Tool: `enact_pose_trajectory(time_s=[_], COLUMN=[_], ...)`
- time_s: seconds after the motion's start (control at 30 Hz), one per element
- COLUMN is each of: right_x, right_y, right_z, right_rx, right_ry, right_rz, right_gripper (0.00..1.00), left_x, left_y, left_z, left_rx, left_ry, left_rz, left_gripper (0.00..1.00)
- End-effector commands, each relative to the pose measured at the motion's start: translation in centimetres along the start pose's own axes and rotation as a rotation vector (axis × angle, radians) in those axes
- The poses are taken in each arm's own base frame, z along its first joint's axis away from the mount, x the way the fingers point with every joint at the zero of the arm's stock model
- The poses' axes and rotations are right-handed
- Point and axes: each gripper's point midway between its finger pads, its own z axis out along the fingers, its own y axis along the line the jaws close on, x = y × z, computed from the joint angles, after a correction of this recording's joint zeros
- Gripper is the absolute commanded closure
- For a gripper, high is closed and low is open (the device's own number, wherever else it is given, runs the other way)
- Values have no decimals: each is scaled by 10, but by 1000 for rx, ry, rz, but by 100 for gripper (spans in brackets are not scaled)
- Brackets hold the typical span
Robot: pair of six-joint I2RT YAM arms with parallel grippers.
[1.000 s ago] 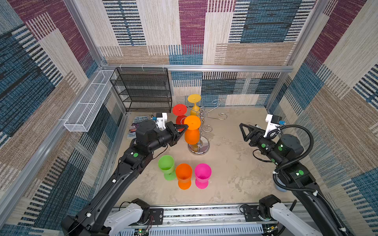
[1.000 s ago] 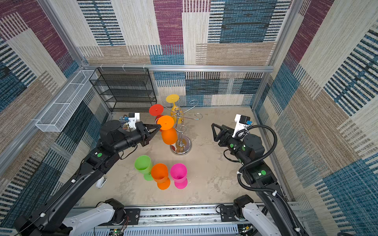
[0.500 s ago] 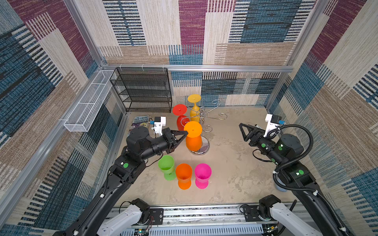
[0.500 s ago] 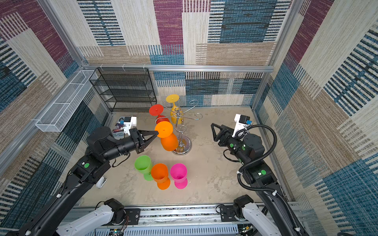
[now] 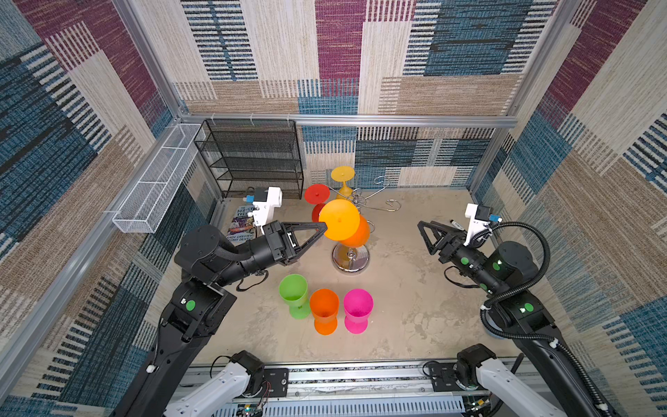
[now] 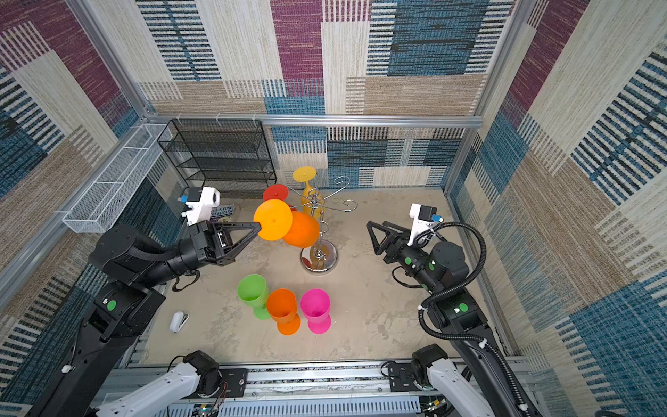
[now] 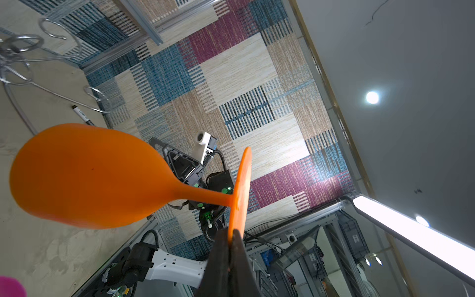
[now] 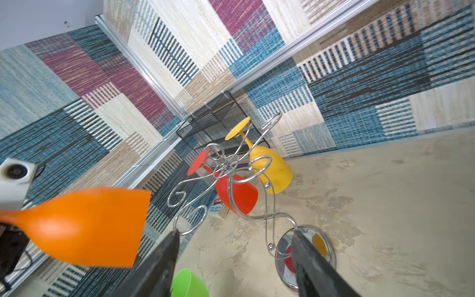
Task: Take the wine glass off the wine glass rack
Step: Pick up the wine glass from the wine glass rack.
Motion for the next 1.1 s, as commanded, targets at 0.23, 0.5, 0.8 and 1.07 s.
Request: enact_pose_trajectory(time_s=[0.23, 0.5, 0.8, 1.07], right_x=[-21, -20, -31, -37], right_y=[97, 112, 95, 98], right_z=[-37, -39, -25, -3], right_rx=[-546, -700, -731, -829], right_ry=[-157, -208, -235, -178], right_rz=[-156, -246, -251, -287], right_gripper=[29, 28, 28, 29], left_x=[-29, -39, -36, -36], left_y=[-59, -44, -37, -18], left_z=[25, 38, 34, 37], left_rx=[477, 574, 587, 574], left_ry=[-25, -41, -50, -66], left_rz=[107, 46, 32, -7], left_gripper=[100, 100, 100, 100])
